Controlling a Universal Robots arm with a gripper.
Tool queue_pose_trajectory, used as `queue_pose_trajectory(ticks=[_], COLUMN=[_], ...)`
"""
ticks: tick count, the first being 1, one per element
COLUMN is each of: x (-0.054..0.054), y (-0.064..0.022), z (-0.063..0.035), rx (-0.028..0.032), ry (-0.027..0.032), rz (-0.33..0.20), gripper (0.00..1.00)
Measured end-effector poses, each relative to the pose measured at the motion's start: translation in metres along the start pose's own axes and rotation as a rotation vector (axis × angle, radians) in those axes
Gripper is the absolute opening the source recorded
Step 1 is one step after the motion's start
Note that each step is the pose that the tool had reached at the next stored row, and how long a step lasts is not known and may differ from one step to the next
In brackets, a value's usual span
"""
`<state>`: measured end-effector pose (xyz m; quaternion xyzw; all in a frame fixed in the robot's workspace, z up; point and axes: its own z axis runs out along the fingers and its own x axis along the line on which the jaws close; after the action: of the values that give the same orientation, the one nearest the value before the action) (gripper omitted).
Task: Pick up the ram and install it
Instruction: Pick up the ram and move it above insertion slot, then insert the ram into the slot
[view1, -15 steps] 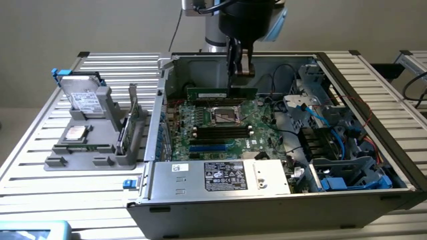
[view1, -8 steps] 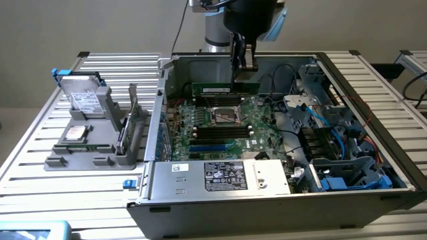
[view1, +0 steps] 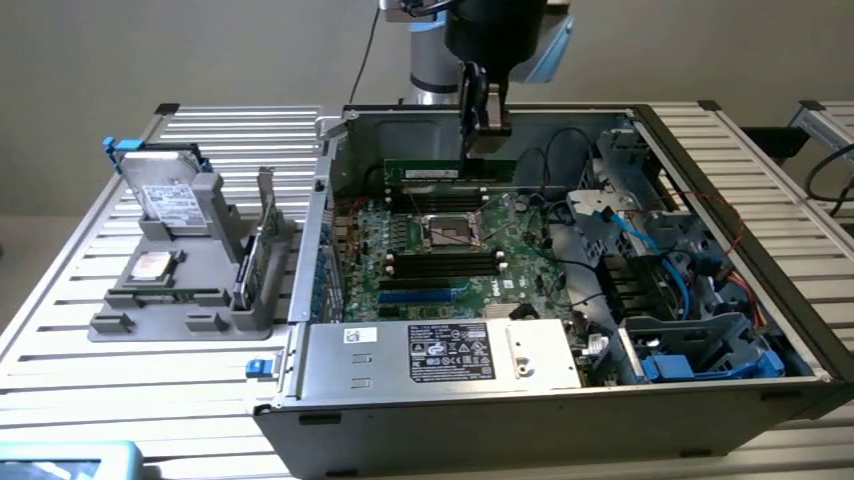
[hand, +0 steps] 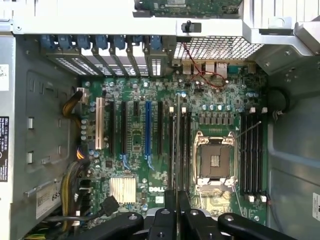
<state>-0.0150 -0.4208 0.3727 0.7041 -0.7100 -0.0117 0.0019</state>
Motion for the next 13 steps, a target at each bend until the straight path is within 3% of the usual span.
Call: queue_pose_trajectory(ticks=[13], x=[-0.013], y=[-0.0003], z=[0.0221], rx=[0.0000], ry=[0.0000], rz=[0.000], gripper=[0.14])
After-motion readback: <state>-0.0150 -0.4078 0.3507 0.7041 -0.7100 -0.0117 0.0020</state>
